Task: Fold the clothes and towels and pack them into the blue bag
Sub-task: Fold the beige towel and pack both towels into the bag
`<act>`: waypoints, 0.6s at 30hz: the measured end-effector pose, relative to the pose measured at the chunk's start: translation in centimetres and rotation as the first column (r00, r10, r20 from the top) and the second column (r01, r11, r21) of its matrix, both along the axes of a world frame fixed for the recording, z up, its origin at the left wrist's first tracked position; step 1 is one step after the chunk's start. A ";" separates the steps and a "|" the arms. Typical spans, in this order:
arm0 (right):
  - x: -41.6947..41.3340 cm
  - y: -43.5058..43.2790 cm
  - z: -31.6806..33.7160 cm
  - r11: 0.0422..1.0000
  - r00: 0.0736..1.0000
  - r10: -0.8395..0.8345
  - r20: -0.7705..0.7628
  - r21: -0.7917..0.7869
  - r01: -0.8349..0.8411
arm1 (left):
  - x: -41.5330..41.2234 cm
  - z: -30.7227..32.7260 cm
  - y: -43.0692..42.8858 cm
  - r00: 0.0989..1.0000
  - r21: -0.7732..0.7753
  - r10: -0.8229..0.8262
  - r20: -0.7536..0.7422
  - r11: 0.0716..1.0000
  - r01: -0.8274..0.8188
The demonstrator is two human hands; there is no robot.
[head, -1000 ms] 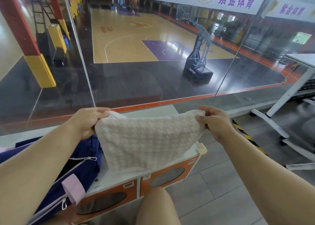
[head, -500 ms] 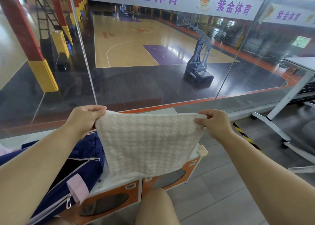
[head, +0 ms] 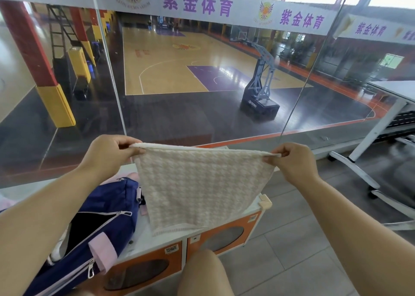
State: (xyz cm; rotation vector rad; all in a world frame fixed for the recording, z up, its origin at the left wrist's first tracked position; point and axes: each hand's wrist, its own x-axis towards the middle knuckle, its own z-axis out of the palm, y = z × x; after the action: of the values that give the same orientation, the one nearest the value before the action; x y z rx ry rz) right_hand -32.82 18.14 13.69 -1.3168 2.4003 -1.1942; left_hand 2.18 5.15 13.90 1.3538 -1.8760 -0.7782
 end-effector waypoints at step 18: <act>0.5 2.6 1.7 0.996 0.996 0.055 -0.066 0.067 -0.050 | 1.8 -0.2 -0.5 0.933 -0.109 -0.191 0.304 0.966 0.233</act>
State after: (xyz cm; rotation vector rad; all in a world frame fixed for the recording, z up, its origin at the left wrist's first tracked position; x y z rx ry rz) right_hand -32.35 20.78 15.44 -1.4123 2.4126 -1.0645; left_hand 3.94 4.65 13.74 1.2406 -2.2942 -0.5552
